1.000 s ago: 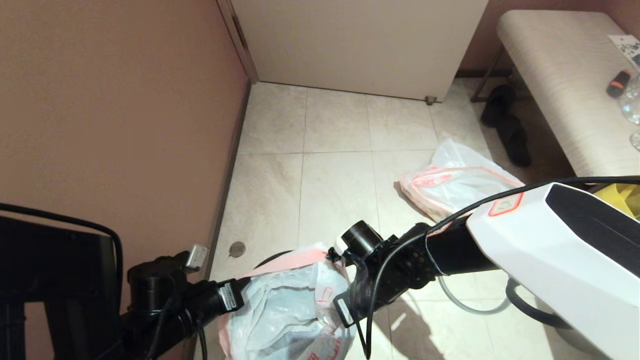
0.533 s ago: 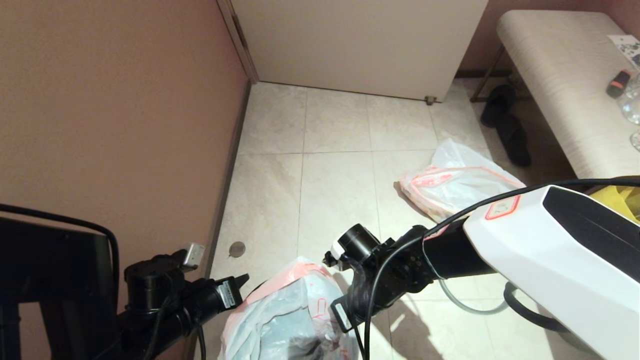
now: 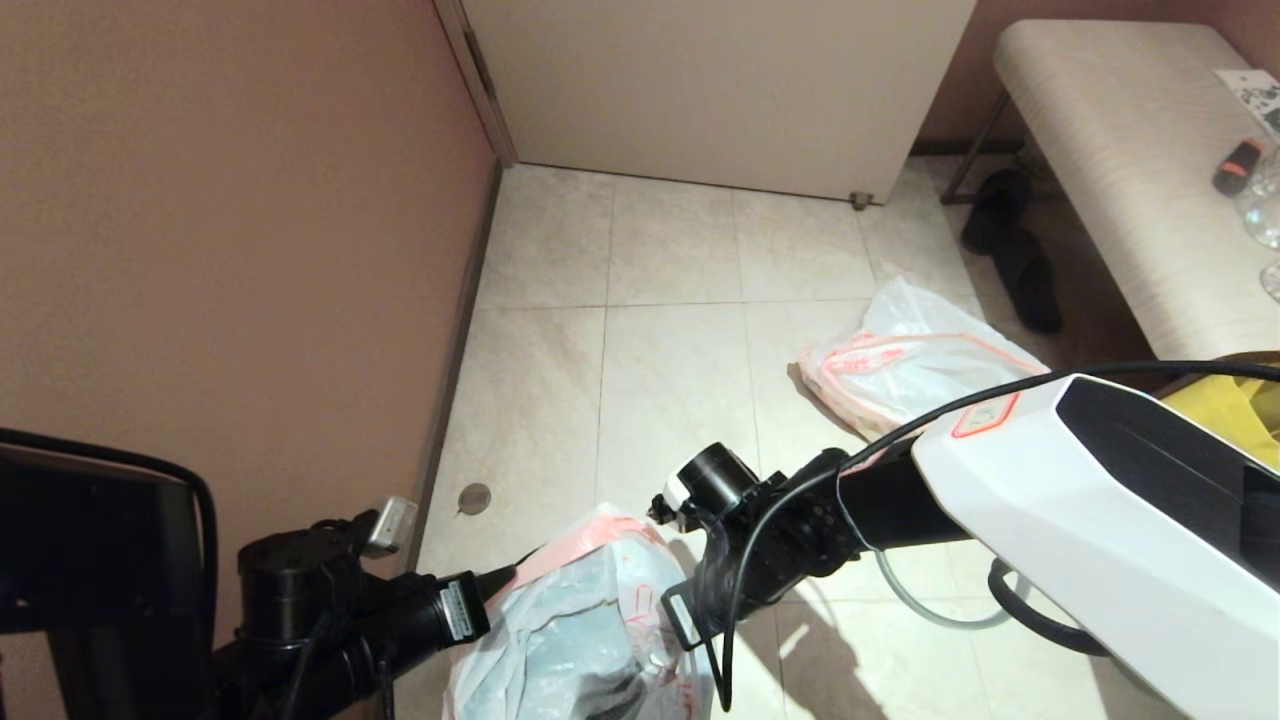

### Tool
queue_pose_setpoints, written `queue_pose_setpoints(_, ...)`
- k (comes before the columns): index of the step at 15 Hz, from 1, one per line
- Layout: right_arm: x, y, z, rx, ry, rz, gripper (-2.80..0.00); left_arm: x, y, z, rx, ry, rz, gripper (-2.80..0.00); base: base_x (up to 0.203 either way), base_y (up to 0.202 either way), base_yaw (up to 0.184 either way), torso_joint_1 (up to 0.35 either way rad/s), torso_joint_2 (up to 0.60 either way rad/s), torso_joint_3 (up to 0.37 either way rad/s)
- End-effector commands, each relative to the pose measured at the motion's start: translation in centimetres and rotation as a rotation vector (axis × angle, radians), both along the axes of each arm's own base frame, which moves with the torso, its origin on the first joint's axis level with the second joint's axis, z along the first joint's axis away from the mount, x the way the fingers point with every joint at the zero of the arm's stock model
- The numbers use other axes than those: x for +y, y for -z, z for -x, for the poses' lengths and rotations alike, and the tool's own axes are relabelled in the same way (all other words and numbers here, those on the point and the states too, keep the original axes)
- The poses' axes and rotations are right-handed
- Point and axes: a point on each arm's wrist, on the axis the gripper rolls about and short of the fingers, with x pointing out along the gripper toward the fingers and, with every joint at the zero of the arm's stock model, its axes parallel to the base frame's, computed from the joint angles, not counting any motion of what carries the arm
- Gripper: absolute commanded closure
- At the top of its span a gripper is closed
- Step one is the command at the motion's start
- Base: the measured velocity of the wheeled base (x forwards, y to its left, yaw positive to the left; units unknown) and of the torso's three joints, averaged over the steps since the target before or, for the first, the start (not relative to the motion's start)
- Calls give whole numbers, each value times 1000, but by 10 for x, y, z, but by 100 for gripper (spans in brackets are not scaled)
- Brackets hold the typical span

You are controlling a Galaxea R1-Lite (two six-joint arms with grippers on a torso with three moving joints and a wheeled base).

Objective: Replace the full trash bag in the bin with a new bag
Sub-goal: Put the new garbage bag on the trash can

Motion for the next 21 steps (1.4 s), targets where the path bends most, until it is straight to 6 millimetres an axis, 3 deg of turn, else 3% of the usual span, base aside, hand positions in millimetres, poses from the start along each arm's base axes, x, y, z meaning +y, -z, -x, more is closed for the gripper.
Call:
queue_pose_setpoints(1, 1, -3, -3, -8, 6, -11, 0, -4, 2, 0, -14, 16, 5, 0, 0, 0, 0, 0, 0, 0)
queue_pose_setpoints(4, 0, -4, -6, -14, 11, -17, 0, -10, 6, 4, 7, 43, -3, 0, 0, 0, 0, 0, 0, 0)
queue_pose_setpoints(9, 2, -13, 2, -16, -1, -24, 0, -11, 14, -6, 8, -27, -36, 0, 0, 0, 0, 0, 0, 0)
queue_pose_setpoints(15, 6, -9, 9, 7, -20, -3, 0, -8, -1, -6, -51, -47, -11, 0, 0, 0, 0, 0, 0, 0)
queue_pose_setpoints(21, 8, -3, 15, 24, -37, 13, 0, -3, -3, -9, -60, -69, -8, 0, 0, 0, 0, 0, 0, 0)
